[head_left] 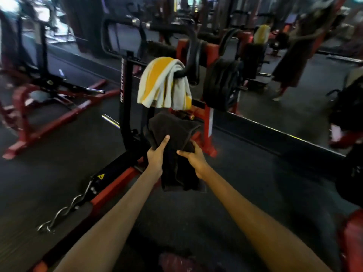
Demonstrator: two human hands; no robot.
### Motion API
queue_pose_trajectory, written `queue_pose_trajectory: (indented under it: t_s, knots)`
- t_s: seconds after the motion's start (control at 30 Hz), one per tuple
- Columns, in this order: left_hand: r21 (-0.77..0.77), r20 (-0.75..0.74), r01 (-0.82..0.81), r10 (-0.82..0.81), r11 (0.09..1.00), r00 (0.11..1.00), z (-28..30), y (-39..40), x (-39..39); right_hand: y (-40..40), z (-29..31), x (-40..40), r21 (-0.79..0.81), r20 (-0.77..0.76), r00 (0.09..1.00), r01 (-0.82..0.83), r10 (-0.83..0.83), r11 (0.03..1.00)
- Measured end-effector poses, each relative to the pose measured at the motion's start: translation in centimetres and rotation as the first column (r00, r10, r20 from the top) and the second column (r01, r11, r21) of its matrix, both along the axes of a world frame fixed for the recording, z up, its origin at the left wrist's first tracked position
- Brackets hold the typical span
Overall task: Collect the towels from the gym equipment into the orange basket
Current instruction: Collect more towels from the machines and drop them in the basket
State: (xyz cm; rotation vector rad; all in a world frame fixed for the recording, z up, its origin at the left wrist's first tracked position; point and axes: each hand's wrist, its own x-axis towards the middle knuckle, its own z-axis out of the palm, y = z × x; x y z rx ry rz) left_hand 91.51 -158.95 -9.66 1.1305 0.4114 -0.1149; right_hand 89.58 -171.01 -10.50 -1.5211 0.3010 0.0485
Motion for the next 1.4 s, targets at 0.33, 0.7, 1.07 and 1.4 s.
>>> queue_pose_trajectory:
  t_s: [0.33, 0.7, 1.07, 1.4]
  knots:
    - [0.115, 0.070, -0.361, 0.355, 0.925, 0.932, 4.5, -0.8, 9.9, -1.1, 4.6, 12.9, -0.108, 0.108, 0.959, -0.251, 0.263, 0.962]
    - [0.279, 0.105, -0.480, 0.471, 0.832, 0.876, 5.2, 2.5, 20.9, 1.4, 7.6, 26.7, -0.158, 0.269, 0.963, 0.054, -0.010, 0.986]
    - [0.588, 0.169, -0.365, 0.332, 0.721, 0.928, 4.6, 3.6, 28.7, 4.9, 10.7, 35.8, -0.101, 0.025, 0.964, 0.266, -0.265, 0.959]
    - [0.557, 0.159, -0.386, 0.362, 0.735, 0.919, 4.5, 3.4, 28.6, 3.4, 9.1, 35.2, -0.245, 0.141, 0.971, 0.223, -0.193, 0.944]
